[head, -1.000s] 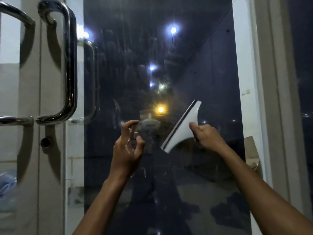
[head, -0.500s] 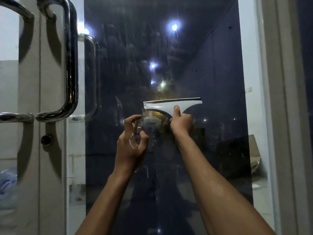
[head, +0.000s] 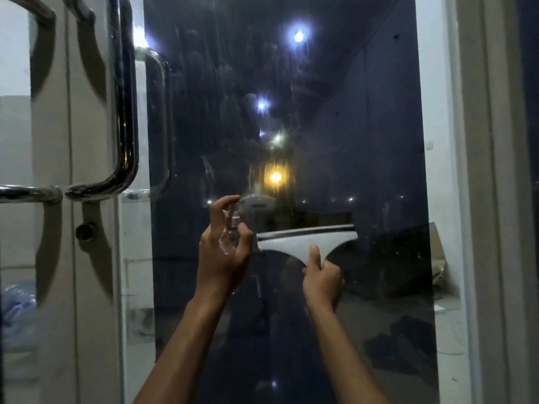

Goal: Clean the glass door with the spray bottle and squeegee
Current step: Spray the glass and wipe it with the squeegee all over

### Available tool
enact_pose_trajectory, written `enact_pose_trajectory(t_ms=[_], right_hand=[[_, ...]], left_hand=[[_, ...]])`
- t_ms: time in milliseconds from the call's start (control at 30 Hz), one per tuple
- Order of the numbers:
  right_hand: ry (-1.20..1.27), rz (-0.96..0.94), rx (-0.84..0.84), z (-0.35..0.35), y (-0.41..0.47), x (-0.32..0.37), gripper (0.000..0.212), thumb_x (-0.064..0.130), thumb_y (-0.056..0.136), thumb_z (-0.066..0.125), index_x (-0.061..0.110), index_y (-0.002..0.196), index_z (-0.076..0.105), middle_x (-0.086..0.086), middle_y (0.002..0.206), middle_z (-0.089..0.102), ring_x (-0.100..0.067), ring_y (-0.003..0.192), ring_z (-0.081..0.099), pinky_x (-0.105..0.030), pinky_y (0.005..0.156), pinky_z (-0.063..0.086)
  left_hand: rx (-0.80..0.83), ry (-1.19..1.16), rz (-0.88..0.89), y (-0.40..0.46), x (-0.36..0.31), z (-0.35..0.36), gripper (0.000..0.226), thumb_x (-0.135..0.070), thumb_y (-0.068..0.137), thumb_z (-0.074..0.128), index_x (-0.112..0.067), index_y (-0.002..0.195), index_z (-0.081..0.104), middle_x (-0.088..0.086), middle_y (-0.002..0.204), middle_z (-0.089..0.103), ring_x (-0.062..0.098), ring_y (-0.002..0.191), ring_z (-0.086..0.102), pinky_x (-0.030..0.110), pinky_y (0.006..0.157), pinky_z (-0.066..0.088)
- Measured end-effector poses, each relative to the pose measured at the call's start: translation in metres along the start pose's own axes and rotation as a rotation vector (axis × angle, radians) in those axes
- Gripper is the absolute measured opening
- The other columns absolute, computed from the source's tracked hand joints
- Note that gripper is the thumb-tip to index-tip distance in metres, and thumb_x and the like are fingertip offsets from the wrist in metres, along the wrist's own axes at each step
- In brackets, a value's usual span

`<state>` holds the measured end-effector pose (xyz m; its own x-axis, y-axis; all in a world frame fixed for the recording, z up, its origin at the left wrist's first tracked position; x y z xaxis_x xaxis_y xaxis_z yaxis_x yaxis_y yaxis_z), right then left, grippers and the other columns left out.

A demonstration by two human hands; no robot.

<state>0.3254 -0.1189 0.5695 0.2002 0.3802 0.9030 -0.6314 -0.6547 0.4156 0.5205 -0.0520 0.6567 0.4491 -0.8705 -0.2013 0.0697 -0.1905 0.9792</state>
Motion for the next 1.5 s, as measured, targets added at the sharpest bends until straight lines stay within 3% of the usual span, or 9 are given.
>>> enact_pose_trajectory(t_ms=[233, 400, 533, 700, 833, 933, 1167, 1334, 1500], right_hand=[[-0.176, 0.123, 0.033, -0.038, -0.048, -0.094, 0.062, 0.058, 0.099, 0.042, 0.01, 0.067, 0.067, -0.007, 0.076, 0.071, -0.035, 0.083, 0.066, -0.04, 0.077, 0.05], [-0.165, 0.083, 0.055, -0.048, -0.057, -0.09, 0.065, 0.061, 0.096, 0.039, 0.011, 0.063, 0.062, -0.002, 0.065, 0.066, -0.029, 0.072, 0.065, -0.041, 0.074, 0.052], [-0.277, -0.262, 0.193, -0.034, -0.037, -0.026, 0.071, 0.067, 0.094, 0.037, 0.006, 0.068, 0.062, -0.01, 0.07, 0.069, -0.033, 0.073, 0.066, -0.037, 0.061, 0.044], [-0.597, -0.685, 0.472, 0.027, -0.023, 0.084, 0.062, 0.07, 0.095, 0.035, 0.02, 0.098, 0.072, -0.007, 0.1, 0.071, -0.029, 0.091, 0.066, -0.045, 0.08, 0.054], [-0.835, -0.882, 0.525, 0.07, -0.023, 0.138, 0.041, 0.054, 0.097, 0.048, 0.019, 0.085, 0.064, -0.009, 0.094, 0.069, -0.031, 0.088, 0.066, -0.04, 0.073, 0.048], [-0.988, -0.883, 0.555, 0.079, -0.01, 0.143, 0.05, 0.062, 0.097, 0.044, 0.018, 0.092, 0.066, -0.006, 0.095, 0.067, -0.028, 0.083, 0.062, -0.036, 0.068, 0.039], [-1.118, -0.758, 0.559, 0.008, 0.053, 0.109, 0.07, 0.078, 0.093, 0.029, 0.022, 0.113, 0.065, -0.006, 0.109, 0.068, -0.027, 0.095, 0.064, -0.042, 0.082, 0.051], [-1.145, -0.666, 0.506, -0.049, 0.089, 0.078, 0.067, 0.082, 0.09, 0.025, 0.025, 0.082, 0.058, 0.001, 0.089, 0.065, -0.02, 0.081, 0.062, -0.044, 0.081, 0.053], [-1.203, -0.637, 0.407, -0.084, 0.107, 0.069, 0.063, 0.08, 0.091, 0.029, 0.025, 0.078, 0.059, 0.004, 0.076, 0.061, -0.014, 0.068, 0.059, -0.034, 0.067, 0.048]], left_hand=[[0.001, 0.005, -0.029, -0.02, -0.004, 0.002, 0.037, -0.019, 0.096, 0.049, -0.028, 0.132, 0.043, -0.011, 0.076, 0.056, 0.013, 0.061, 0.059, 0.02, 0.055, 0.048], [0.034, -0.014, -0.04, -0.035, -0.008, 0.004, 0.038, -0.015, 0.098, 0.051, -0.027, 0.132, 0.043, -0.006, 0.074, 0.056, 0.014, 0.061, 0.059, 0.028, 0.054, 0.052], [0.03, -0.006, -0.056, -0.033, -0.006, -0.002, 0.038, -0.021, 0.096, 0.049, -0.032, 0.133, 0.042, -0.006, 0.075, 0.057, 0.013, 0.062, 0.06, 0.025, 0.055, 0.051], [0.003, -0.01, -0.025, -0.025, -0.009, -0.009, 0.038, -0.026, 0.096, 0.049, -0.027, 0.133, 0.042, -0.016, 0.082, 0.06, 0.003, 0.071, 0.064, 0.012, 0.058, 0.047], [-0.032, 0.007, -0.016, -0.02, -0.007, -0.015, 0.037, -0.026, 0.097, 0.049, -0.027, 0.133, 0.042, -0.007, 0.085, 0.064, 0.01, 0.073, 0.066, 0.017, 0.061, 0.051], [-0.047, 0.028, -0.032, -0.02, -0.003, -0.017, 0.037, -0.021, 0.097, 0.049, -0.027, 0.133, 0.042, -0.013, 0.084, 0.062, 0.009, 0.072, 0.065, 0.017, 0.06, 0.05], [-0.035, 0.022, -0.065, -0.021, 0.002, -0.015, 0.037, -0.023, 0.097, 0.048, -0.03, 0.133, 0.041, -0.007, 0.075, 0.054, 0.01, 0.062, 0.059, 0.018, 0.056, 0.046], [-0.037, 0.031, -0.06, -0.024, -0.004, -0.009, 0.036, -0.021, 0.096, 0.048, -0.031, 0.13, 0.043, -0.012, 0.075, 0.054, 0.005, 0.063, 0.058, 0.014, 0.056, 0.043], [-0.028, 0.028, -0.062, -0.019, -0.013, -0.01, 0.036, -0.022, 0.095, 0.048, -0.028, 0.13, 0.043, -0.009, 0.075, 0.055, 0.009, 0.061, 0.057, 0.026, 0.055, 0.047]])
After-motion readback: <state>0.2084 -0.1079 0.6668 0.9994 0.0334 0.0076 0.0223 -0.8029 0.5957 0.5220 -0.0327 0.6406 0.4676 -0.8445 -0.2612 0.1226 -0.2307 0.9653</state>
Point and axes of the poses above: each hand's wrist, its own y-axis towards the middle knuckle, its own z-axis out of the palm, x = y × z, the point moved 4 cm from there along y, towards the middle knuckle
